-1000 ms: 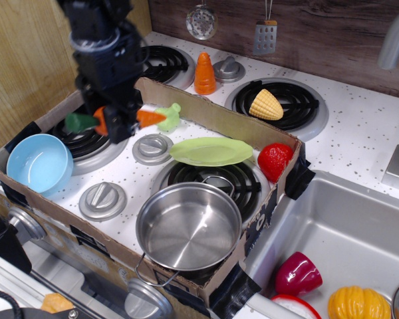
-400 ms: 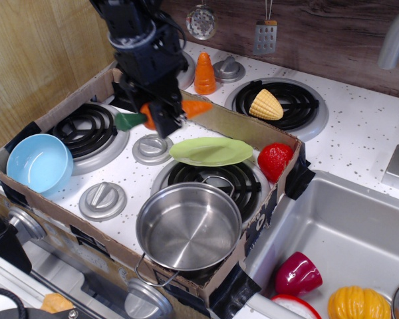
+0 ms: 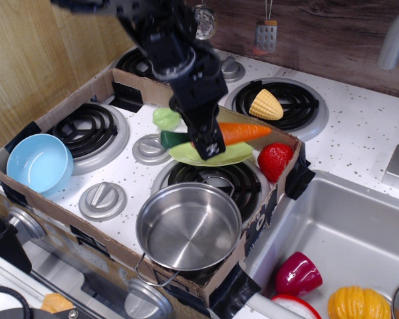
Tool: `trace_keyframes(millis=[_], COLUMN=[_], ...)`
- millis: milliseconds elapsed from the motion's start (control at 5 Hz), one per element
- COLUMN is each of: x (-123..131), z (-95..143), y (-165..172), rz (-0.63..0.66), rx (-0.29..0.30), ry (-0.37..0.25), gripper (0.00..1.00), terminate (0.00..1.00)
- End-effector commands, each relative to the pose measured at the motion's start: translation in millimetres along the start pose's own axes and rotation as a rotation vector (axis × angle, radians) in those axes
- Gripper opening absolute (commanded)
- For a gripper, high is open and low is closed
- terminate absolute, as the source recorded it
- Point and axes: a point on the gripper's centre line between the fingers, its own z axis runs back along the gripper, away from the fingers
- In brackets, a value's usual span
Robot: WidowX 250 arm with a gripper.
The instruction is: Put carrot on plate
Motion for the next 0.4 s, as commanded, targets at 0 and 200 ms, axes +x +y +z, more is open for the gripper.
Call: trace_keyframes(millis=[0,200], x=[11.9,15.7], z=[-4.6,-8.6], y=[3.3,5.8], rz=[-0.333,-0.366], rx=[-0.002,-0.011], ry=[-0.157,-0.186], gripper=[0.00,0.00], terminate=[0.00,0.00])
